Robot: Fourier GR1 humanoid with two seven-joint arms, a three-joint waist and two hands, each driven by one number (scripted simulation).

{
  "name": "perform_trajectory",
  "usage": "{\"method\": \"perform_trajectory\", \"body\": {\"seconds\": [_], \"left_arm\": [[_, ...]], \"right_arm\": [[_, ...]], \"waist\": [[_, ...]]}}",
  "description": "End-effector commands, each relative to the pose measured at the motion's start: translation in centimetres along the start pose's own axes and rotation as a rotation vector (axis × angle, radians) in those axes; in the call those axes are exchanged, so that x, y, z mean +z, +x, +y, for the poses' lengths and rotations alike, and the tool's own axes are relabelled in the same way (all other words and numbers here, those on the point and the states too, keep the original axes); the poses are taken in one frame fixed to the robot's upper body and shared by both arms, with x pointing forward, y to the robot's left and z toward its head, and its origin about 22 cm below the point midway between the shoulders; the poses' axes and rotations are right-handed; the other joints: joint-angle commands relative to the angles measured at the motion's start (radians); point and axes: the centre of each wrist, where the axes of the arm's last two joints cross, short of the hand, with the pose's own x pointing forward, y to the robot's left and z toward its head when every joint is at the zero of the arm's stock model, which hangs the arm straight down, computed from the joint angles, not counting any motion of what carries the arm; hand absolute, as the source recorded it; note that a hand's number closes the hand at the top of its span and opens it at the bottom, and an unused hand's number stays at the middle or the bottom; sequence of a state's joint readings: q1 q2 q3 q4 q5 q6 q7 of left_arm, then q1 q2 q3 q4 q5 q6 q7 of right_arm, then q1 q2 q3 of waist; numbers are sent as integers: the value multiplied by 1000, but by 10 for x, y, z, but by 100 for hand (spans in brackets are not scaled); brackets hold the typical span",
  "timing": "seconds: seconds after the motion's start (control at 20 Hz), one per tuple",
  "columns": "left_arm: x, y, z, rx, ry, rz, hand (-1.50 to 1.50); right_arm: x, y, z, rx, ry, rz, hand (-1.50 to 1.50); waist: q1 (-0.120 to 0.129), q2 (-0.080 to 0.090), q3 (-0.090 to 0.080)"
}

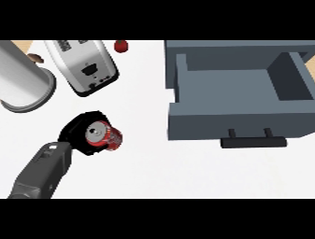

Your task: Pick up the can, place it into the drawer and close the drawer

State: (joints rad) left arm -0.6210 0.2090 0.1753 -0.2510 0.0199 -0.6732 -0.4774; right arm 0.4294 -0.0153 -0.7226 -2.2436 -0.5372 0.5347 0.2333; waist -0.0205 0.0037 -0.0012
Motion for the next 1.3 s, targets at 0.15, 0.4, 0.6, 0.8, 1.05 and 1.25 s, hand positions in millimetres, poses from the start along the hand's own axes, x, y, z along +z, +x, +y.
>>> {"method": "perform_trajectory", "body": {"seconds": [0.15, 0.4, 0.6, 0.8, 1.05, 1.25], "left_arm": [[-34, 9, -31, 62, -172, -108, 150], [-21, 0, -26, 103, 256, -272, 150], [-21, 24, -16, 112, 444, -351, 150], [-48, 36, -58, 85, 442, -411, 150], [-48, 89, -76, 16, 422, -448, 150], [-50, 128, -104, -35, 419, -447, 150]], "right_arm": [[5, 12, -1, -14, -2, 9, -150], [13, 11, 0, 4, -35, 15, -150], [12, 6, 2, 12, -33, 7, -150], [18, 3, -7, 3, -49, 9, -150], [17, 2, -7, 4, -61, 19, -150], [10, 11, -2, 8, -51, 6, -150]], "waist": [[6, -5, 1], [31, -14, 2], [44, -18, 4], [42, -19, 4], [43, -18, 4], [30, -11, 2]]}}
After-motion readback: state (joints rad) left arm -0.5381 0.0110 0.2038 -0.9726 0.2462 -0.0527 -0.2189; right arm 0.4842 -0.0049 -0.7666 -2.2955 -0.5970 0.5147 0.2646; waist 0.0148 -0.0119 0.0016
